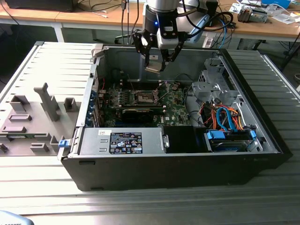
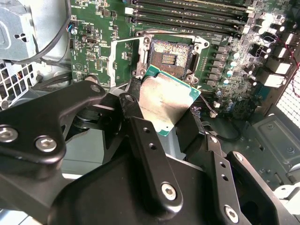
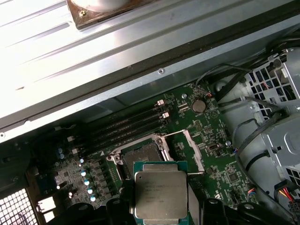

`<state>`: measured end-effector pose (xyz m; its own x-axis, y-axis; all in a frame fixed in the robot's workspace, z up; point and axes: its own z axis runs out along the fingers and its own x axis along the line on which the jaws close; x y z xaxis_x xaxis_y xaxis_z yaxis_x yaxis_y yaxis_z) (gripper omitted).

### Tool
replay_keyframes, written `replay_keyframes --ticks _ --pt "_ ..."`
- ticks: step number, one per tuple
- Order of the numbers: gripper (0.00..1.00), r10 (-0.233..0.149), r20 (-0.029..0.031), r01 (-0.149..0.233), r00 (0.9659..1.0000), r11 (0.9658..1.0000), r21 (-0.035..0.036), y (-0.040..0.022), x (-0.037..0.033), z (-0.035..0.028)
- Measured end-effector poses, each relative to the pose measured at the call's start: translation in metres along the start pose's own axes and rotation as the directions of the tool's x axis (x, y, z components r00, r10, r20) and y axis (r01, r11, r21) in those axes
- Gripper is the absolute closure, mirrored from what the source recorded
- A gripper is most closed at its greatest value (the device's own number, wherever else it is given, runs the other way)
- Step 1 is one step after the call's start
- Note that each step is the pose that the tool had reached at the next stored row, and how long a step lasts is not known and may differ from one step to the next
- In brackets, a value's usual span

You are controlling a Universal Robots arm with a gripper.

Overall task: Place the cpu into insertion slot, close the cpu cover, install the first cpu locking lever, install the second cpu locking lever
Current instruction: 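Place the cpu into insertion slot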

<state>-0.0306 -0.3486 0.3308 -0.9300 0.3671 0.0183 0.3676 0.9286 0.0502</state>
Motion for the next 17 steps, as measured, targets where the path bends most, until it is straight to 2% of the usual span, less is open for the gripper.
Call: replay_keyframes --ticks 17 --pt "0.45 0.009 0.0004 -0.009 1.0 1.0 -0.0001 0.0 0.0 0.0"
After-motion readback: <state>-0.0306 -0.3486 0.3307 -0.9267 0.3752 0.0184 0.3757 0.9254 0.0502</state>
